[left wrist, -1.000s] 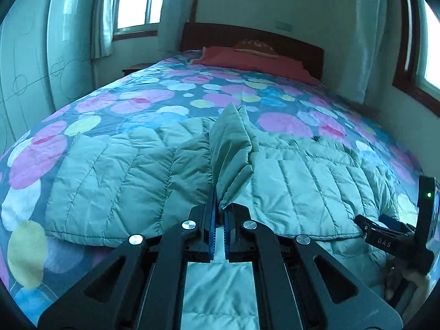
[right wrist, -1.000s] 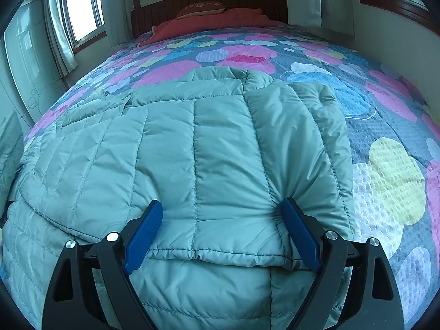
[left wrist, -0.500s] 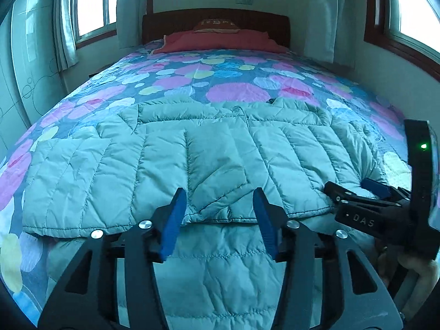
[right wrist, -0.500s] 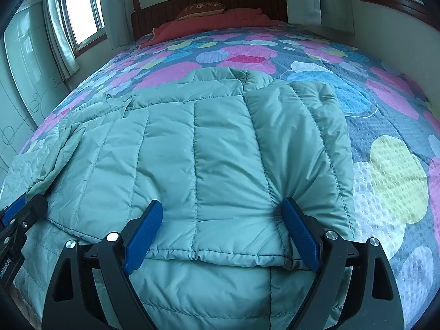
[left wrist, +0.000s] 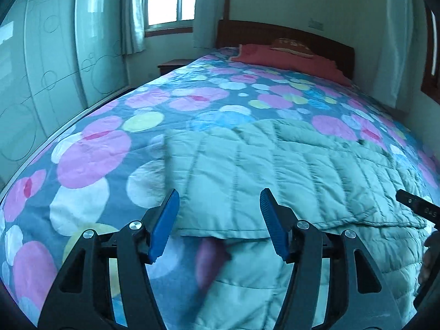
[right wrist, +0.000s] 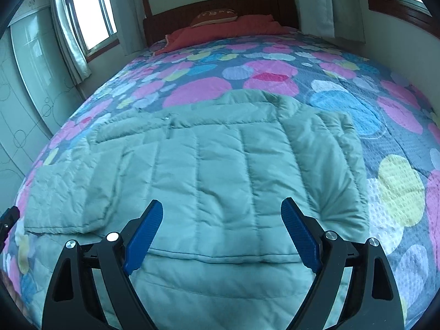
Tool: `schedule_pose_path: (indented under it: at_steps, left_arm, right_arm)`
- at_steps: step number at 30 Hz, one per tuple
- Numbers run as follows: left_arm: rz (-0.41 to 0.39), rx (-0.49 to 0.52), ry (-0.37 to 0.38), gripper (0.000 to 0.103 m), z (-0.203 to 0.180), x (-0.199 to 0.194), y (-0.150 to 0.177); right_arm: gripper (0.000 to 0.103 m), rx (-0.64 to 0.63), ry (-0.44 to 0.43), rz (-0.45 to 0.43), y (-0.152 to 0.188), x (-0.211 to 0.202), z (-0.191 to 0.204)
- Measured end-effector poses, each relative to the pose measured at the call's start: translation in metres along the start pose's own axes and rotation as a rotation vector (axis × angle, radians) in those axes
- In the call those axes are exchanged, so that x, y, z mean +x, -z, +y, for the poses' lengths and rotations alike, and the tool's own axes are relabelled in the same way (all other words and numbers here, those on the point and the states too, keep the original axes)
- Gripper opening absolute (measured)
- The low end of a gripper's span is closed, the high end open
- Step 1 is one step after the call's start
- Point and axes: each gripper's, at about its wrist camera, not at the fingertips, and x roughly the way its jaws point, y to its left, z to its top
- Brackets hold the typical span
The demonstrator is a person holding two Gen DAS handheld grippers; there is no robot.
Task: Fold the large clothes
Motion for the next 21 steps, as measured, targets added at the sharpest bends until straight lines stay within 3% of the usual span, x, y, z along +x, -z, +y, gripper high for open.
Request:
schedule_pose_path:
  at_steps: [3,8,10,11,12,14,17,21]
  left_arm:
    - [0.024,-0.042,-0.045,0.061,0.031,0.012,-0.002]
    - [0.050,-0.075,-0.056,0.061,0.054,0.027,-0.001]
    - [0.062,-0.078,-0.053,0.061,0.057,0.032,0.000]
    - [0.067,-0.080,-0.049,0.061,0.057,0.034,0.001]
    - [0.071,-0.081,-0.046,0.061,0.057,0.035,0.001]
    - [0.066,-0.081,-0.038,0.061,0.056,0.035,0.000]
    - [0.055,-0.075,-0.022,0.061,0.051,0.034,-0.004]
    - [0.045,-0.055,0.010,0.061,0.035,0.034,-0.012]
  right_arm:
    - [0.087,-0.028,-0.059,0.017,-0.007,0.003,0.036]
    - [0.086,-0.074,-0.118,0.055,-0.010,0.022,0.089]
    - [0.074,-0.077,-0.139,0.091,-0.008,0.035,0.106]
    - [0.049,-0.075,-0.144,0.112,-0.007,0.041,0.108]
    - [0.034,-0.070,-0.146,0.148,-0.006,0.050,0.113]
    - [0.026,-0.048,-0.167,0.178,-0.003,0.057,0.115]
    - [0.009,-0.058,-0.161,0.139,-0.004,0.045,0.107]
    - [0.008,-0.073,-0.088,0.057,-0.010,0.020,0.078]
